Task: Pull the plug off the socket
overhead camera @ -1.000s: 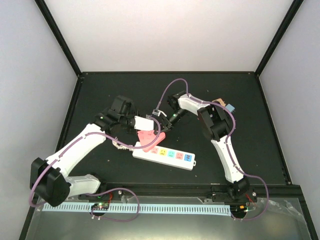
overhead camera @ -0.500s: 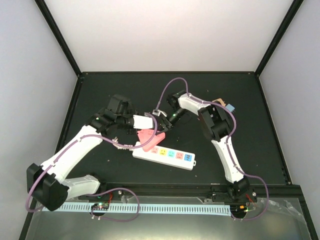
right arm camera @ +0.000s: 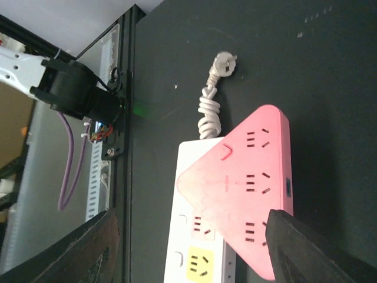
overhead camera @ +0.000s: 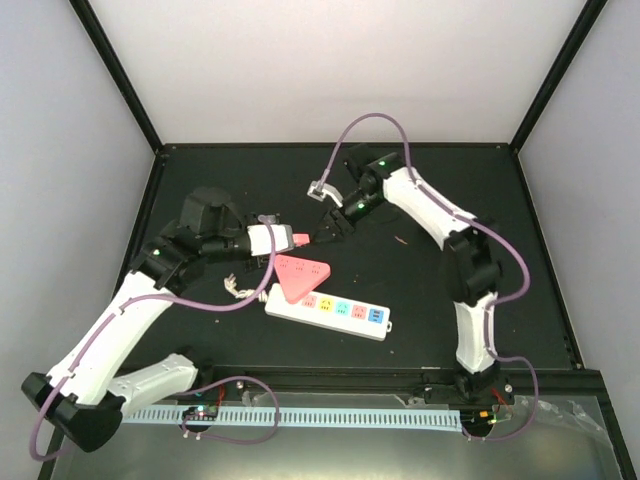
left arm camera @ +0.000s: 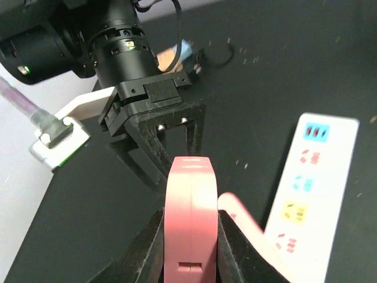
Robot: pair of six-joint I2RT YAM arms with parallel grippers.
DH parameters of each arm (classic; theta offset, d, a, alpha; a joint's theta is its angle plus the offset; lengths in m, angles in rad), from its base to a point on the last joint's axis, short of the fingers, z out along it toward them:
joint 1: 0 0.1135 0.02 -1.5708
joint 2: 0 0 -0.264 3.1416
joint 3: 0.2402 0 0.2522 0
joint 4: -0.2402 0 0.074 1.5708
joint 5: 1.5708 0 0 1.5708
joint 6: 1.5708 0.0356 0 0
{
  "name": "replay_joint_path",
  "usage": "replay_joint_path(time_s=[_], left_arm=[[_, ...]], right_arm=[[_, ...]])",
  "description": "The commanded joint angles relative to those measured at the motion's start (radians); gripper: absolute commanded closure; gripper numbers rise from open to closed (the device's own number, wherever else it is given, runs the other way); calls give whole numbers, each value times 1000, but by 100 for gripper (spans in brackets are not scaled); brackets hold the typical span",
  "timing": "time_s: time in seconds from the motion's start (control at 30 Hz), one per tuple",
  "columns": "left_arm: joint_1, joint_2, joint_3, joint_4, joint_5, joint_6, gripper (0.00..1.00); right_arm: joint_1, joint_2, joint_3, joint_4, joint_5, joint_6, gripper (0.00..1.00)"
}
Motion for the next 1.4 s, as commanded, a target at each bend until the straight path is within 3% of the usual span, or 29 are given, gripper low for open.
replay_joint_path(time_s=[0.0, 0.13, 0.3, 0.53, 0.97, 1.1, 1.37], left_arm=[[10, -28, 128, -105, 175, -143, 99], [20, -28, 205, -191, 275, -177, 98], [23, -31, 229, -240, 302, -181, 98], [23, -37, 161, -239, 378, -187, 98], [21, -21, 153, -207, 431, -242, 96], [21, -30, 128, -181, 427, -259, 96], [24, -32, 122, -168, 404, -272, 96]], right_arm=[[-6, -198, -108, 114, 81, -39, 29], [-6, -414, -265, 248, 125, -76, 29], [-6, -548, -316, 185, 105, -173, 32], [50, -701, -349, 223, 72, -71, 34], [258, -674, -271, 225, 163, 30, 40], [283, -651, -245, 232, 180, 54, 47], [288, -634, -243, 244, 208, 77, 73]])
